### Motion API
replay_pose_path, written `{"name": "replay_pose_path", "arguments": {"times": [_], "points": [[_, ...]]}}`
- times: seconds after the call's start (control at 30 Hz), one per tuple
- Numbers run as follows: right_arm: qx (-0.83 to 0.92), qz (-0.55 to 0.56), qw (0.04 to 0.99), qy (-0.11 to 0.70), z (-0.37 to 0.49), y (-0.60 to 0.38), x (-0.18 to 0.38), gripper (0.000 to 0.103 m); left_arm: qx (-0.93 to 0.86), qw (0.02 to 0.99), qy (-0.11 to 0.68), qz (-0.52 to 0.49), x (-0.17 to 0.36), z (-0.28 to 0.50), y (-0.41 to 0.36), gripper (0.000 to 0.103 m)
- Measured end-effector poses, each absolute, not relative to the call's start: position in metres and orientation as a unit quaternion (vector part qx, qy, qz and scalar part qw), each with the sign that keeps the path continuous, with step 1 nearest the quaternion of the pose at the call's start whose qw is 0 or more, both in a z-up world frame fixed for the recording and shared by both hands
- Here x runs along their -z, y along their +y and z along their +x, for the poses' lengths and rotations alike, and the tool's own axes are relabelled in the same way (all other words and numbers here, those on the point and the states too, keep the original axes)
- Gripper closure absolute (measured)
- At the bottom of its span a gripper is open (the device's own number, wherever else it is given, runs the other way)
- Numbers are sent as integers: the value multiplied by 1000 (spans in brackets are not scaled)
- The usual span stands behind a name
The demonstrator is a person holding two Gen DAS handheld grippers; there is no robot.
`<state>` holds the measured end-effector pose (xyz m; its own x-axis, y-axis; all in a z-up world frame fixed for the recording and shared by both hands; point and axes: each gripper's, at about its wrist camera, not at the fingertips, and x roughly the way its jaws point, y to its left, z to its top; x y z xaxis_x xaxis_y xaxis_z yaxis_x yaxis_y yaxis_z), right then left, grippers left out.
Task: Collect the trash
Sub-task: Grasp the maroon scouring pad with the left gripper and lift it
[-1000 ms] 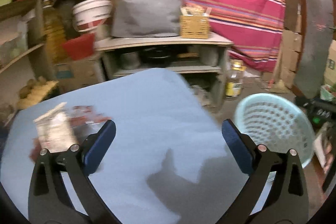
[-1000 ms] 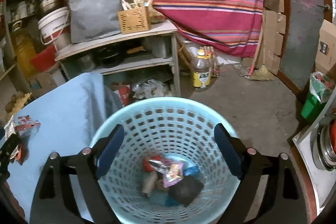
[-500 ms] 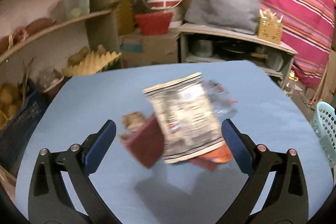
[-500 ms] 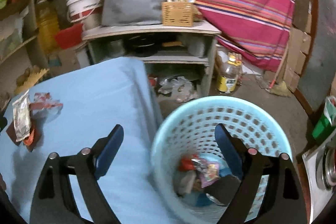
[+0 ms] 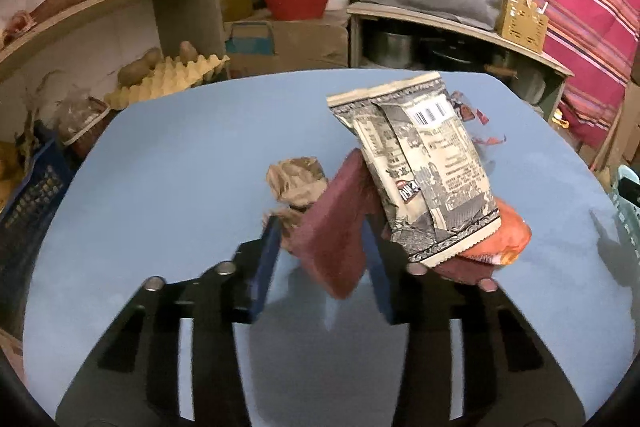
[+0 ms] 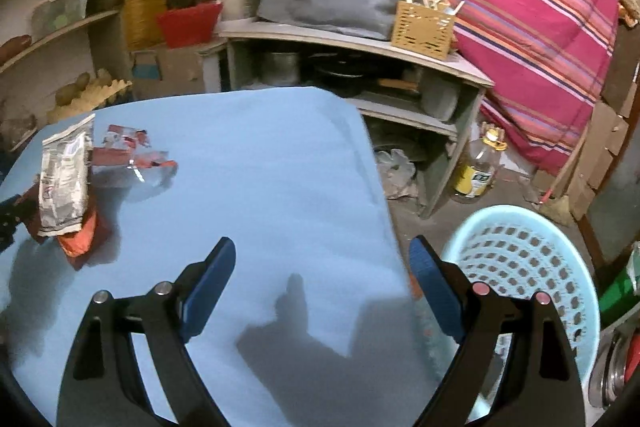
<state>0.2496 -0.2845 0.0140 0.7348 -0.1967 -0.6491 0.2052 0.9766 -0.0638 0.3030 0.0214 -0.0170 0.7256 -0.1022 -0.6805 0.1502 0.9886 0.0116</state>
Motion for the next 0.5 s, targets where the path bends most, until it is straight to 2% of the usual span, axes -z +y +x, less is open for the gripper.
{"name": "replay_pose_path", "arguments": {"times": [0.07,0.33,0.5], "points": [[98,7,931,350,255,-275,-11,16,73,927,366,29,18,302,20,78],[58,3,935,351,266,-232,-7,16,97,933,345,31,8,288,17,89],[29,11,939,342,271,-205,-11,16,90,942,322,7,-9,279,39,90]]}}
